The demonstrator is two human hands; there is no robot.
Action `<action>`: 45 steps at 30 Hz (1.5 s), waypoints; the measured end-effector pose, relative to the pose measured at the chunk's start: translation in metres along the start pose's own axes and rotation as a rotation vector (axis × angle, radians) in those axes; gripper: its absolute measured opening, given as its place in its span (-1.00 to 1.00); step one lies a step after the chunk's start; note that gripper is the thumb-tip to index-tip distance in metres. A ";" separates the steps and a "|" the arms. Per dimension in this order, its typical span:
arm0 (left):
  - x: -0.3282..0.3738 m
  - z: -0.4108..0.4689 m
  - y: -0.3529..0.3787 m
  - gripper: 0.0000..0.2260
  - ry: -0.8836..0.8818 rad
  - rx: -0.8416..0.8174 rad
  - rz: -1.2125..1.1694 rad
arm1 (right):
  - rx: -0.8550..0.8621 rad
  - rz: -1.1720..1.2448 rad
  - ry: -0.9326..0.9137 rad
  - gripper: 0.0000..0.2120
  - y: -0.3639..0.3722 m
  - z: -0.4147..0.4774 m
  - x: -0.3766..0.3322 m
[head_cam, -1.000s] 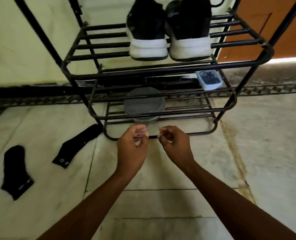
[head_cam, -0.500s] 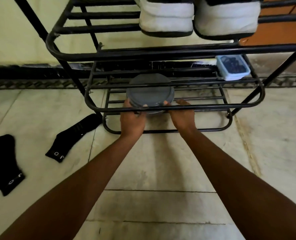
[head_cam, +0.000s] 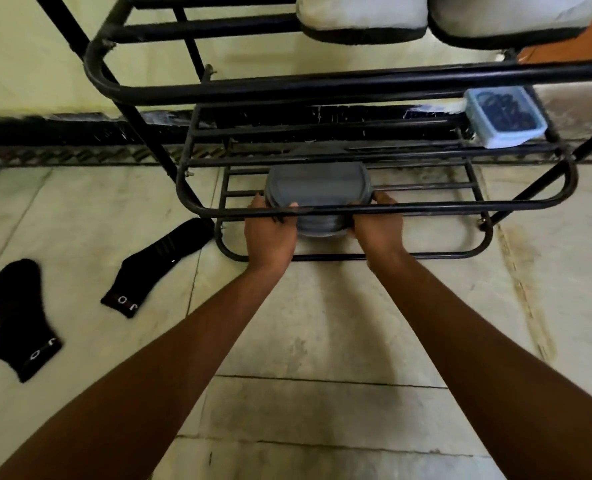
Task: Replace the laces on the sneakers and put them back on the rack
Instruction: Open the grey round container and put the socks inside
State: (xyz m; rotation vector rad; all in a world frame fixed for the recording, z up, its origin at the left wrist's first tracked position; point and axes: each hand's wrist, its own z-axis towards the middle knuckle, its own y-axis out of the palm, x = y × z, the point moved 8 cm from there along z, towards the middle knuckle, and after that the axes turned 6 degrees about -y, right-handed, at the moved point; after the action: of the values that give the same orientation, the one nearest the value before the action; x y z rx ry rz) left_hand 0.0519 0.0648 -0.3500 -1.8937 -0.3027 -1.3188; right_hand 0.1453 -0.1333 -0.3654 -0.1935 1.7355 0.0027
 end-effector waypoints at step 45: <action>-0.083 -0.178 -0.043 -0.42 -0.248 -0.343 -0.561 | -0.204 -0.570 -0.122 -0.76 -0.064 -0.143 0.029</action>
State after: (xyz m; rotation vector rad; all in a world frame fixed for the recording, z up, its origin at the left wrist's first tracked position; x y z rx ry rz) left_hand -0.1304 -0.0149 -0.3768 -2.3757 -0.8271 -1.5670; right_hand 0.0089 -0.2160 -0.3624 -0.8164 1.5070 -0.2215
